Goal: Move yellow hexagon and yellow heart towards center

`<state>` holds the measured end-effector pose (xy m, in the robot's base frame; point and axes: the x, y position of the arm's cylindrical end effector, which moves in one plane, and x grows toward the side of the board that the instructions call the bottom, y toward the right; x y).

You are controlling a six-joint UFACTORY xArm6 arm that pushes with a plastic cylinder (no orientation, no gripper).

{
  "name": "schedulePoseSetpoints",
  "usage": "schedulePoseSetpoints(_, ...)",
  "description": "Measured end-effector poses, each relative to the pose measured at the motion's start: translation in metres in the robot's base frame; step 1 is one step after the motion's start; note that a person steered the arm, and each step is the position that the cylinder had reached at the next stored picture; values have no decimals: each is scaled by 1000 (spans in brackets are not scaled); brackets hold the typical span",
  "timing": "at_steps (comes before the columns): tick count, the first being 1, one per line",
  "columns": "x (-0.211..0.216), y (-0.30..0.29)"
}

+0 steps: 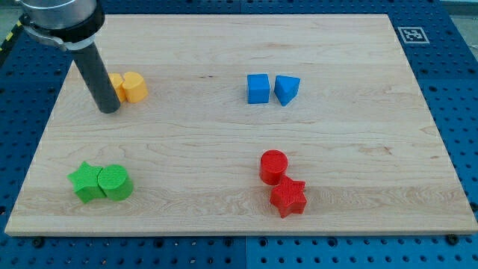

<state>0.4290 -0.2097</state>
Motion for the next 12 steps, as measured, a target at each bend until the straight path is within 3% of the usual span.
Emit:
schedulePoseSetpoints(2,26,-13)
schedulePoseSetpoints(4,-16,-52)
schedulePoseSetpoints(5,-16,-50)
schedulePoseSetpoints(7,-32,48)
schedulePoseSetpoints(9,-32,80)
schedulePoseSetpoints(10,-32,81)
schedulePoseSetpoints(12,-39,19)
